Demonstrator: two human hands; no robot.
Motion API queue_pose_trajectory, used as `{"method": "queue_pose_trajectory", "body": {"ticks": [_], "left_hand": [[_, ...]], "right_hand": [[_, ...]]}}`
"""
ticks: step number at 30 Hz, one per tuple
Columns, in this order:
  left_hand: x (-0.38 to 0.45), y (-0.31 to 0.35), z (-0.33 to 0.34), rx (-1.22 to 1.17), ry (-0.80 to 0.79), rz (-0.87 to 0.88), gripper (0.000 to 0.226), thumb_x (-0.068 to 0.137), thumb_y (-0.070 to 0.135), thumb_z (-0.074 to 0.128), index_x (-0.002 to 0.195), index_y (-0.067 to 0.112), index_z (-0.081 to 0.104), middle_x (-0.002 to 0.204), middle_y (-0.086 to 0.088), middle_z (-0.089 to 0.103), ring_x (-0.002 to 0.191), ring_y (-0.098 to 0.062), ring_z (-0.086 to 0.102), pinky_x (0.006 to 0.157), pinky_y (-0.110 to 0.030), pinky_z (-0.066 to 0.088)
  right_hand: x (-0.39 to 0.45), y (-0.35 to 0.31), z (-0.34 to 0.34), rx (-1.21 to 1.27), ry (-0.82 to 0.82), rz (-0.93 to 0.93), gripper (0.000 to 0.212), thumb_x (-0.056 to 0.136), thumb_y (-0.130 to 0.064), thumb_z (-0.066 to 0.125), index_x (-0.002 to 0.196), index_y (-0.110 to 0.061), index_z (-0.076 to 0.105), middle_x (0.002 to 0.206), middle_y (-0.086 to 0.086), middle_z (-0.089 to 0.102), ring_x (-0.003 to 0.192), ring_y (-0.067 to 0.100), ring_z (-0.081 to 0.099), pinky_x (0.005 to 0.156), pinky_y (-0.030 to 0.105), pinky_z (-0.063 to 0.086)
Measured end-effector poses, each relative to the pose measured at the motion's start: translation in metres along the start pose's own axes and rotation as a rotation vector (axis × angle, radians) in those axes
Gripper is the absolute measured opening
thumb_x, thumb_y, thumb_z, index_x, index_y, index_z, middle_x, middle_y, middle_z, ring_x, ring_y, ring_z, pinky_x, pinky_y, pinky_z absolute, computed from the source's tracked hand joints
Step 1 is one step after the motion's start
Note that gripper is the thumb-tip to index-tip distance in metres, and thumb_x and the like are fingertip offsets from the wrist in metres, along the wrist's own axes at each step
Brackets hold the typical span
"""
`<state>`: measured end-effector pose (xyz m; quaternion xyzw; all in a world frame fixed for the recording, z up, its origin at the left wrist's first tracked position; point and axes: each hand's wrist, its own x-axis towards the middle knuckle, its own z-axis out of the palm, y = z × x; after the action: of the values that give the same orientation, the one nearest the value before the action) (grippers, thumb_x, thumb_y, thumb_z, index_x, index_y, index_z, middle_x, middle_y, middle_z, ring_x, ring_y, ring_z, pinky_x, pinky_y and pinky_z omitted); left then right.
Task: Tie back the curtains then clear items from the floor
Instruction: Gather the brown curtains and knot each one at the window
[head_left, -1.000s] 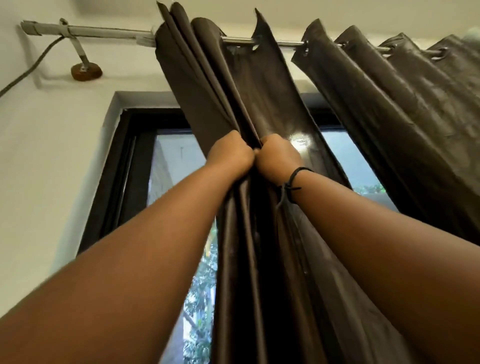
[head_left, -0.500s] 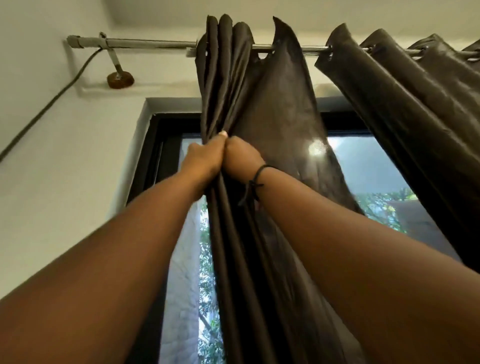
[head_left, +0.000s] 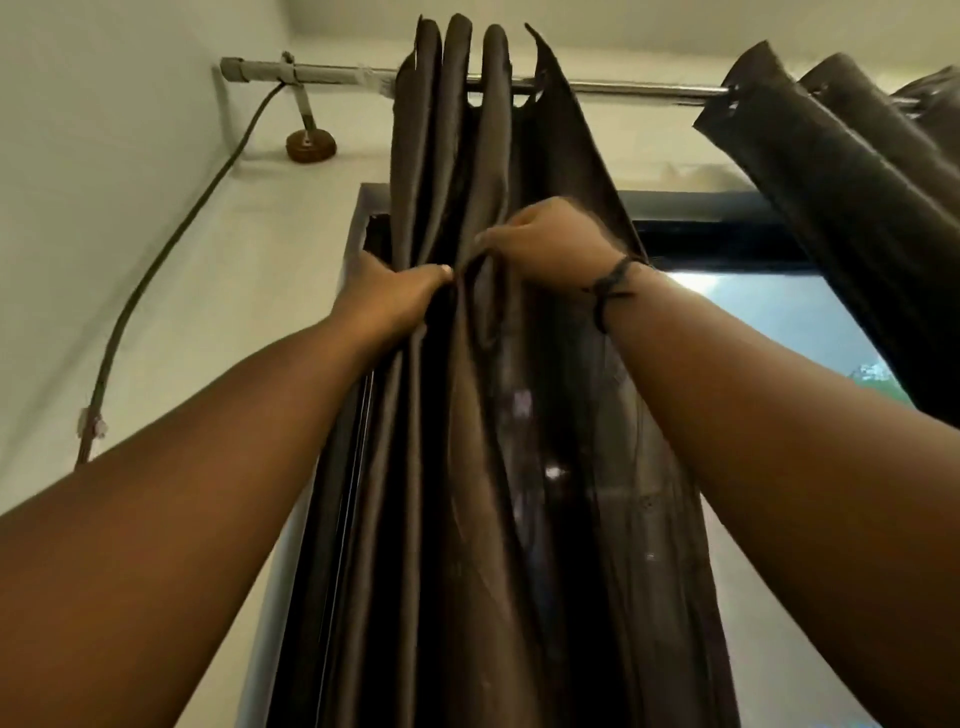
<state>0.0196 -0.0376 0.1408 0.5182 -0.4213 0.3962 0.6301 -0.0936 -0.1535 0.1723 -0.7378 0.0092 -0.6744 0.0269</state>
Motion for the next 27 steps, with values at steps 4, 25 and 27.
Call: {"method": "queue_pose_trajectory", "body": {"ticks": [4,25,27], "left_hand": [[-0.004,0.003,0.009,0.086,-0.056,0.073,0.085,0.072,0.054,0.067,0.136,0.011,0.034,0.134,-0.009,0.051,0.116,-0.029,0.054,0.098,-0.040,0.045],[-0.011,-0.011,-0.066,0.162,0.054,0.145,0.022,0.088,0.030,0.057,0.095,0.014,0.044,0.082,0.001,0.048,0.070,-0.014,0.049,0.054,-0.028,0.036],[-0.014,-0.013,-0.067,0.177,0.039,0.139,0.028,0.087,0.030,0.060,0.101,0.014,0.043,0.084,0.000,0.050,0.074,-0.016,0.052,0.059,-0.030,0.043]], "right_hand": [[-0.003,0.050,-0.020,-0.164,0.233,0.481,0.084,0.072,-0.051,0.068,0.138,-0.016,0.031,0.141,0.016,0.033,0.128,0.039,0.033,0.100,0.052,0.034],[0.031,-0.078,0.076,0.247,-0.249,-0.180,0.040,0.102,-0.016,0.029,0.139,-0.001,0.036,0.148,0.012,0.036,0.136,0.026,0.034,0.111,0.030,0.025],[0.028,-0.080,0.074,0.216,-0.294,-0.185,0.038,0.102,-0.014,0.033,0.136,0.002,0.040,0.141,0.016,0.044,0.131,0.029,0.040,0.107,0.032,0.030]]}}
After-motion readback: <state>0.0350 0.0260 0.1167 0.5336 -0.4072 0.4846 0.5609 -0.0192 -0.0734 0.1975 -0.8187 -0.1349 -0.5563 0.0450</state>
